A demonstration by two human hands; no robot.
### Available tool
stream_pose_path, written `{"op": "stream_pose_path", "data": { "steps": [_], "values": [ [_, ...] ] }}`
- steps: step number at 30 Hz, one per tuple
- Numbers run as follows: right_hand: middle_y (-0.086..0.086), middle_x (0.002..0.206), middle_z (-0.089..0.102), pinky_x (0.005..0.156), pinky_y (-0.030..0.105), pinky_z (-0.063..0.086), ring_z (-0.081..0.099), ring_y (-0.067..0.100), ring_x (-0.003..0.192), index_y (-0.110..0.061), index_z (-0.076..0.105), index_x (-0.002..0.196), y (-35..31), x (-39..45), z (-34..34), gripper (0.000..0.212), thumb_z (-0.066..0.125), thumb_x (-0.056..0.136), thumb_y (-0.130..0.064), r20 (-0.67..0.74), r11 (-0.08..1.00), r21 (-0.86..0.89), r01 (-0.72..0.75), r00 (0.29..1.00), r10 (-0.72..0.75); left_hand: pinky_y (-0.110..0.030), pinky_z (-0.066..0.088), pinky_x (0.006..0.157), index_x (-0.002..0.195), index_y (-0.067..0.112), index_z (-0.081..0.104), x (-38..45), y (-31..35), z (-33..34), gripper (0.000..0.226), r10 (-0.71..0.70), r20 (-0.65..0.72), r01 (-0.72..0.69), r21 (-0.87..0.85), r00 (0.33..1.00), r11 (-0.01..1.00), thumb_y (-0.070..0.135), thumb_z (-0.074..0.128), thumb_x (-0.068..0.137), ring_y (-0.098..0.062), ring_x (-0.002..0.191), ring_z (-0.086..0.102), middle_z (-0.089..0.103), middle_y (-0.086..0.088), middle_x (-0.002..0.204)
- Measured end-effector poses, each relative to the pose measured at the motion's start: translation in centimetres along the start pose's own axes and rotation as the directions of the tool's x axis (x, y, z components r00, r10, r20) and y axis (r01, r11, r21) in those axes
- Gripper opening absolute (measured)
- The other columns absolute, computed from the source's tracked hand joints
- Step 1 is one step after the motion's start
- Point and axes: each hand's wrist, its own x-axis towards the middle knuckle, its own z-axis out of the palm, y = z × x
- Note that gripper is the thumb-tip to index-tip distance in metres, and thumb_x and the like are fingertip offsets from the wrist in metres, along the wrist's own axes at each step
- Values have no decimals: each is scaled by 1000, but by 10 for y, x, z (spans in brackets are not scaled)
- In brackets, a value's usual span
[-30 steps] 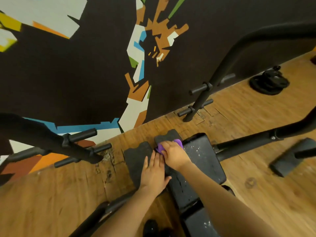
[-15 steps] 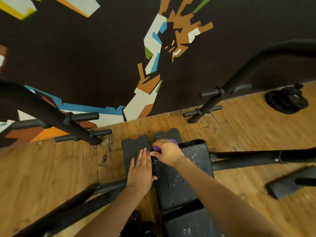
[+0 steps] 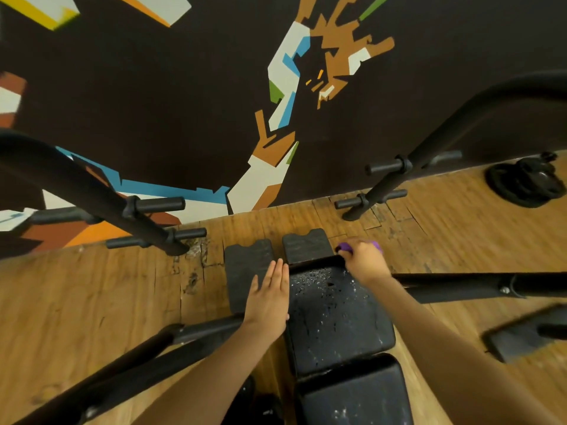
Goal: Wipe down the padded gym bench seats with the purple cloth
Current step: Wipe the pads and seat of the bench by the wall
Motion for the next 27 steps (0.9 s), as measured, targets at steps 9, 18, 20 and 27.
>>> {"op": "stream_pose_path", "data": {
  "steps": [9, 18, 20, 27],
  "values": [
    [6, 104, 61, 90, 33, 45, 58, 23, 98, -11, 62, 103, -45, -9, 16, 16, 51, 93, -17, 65, 980, 80, 184, 980, -189, -48, 4, 118, 146, 3, -20, -3, 1, -3, 107, -77, 31, 78, -36, 997, 996, 36, 63, 89, -27, 144, -20, -26, -13, 155],
    [8, 106, 63, 89, 32, 45, 60, 24, 99, -15, 58, 109, -45, 6, 15, 23, 44, 98, -29, 123, 993, -73, 93, 989, -83, -47, 6, 119, 147, 7, -21, 0, -2, 6, 108, -90, -6, 89, -113, 996, 990, 35, 65, 88, -23, 145, -17, -22, -9, 157],
    [7, 108, 62, 86, 30, 43, 58, 23, 101, -15, 58, 108, -83, 1, 36, 22, 45, 97, -28, 142, 979, 3, 206, 969, -204, -48, 6, 118, 147, 5, -20, -1, -2, 6, 107, -106, -1, 105, -102, 994, 989, 39, 63, 89, -24, 146, -17, -22, -10, 157],
    [4, 103, 63, 85, 35, 48, 59, 21, 95, -18, 58, 112, -48, 3, 17, 20, 48, 96, -24, 185, 978, 118, 174, 963, -194, -49, 6, 118, 148, 4, -19, -3, -18, -1, 115, -124, -2, 122, -133, 992, 984, 54, 63, 83, -27, 145, -17, -22, -12, 157]
  ]
}}
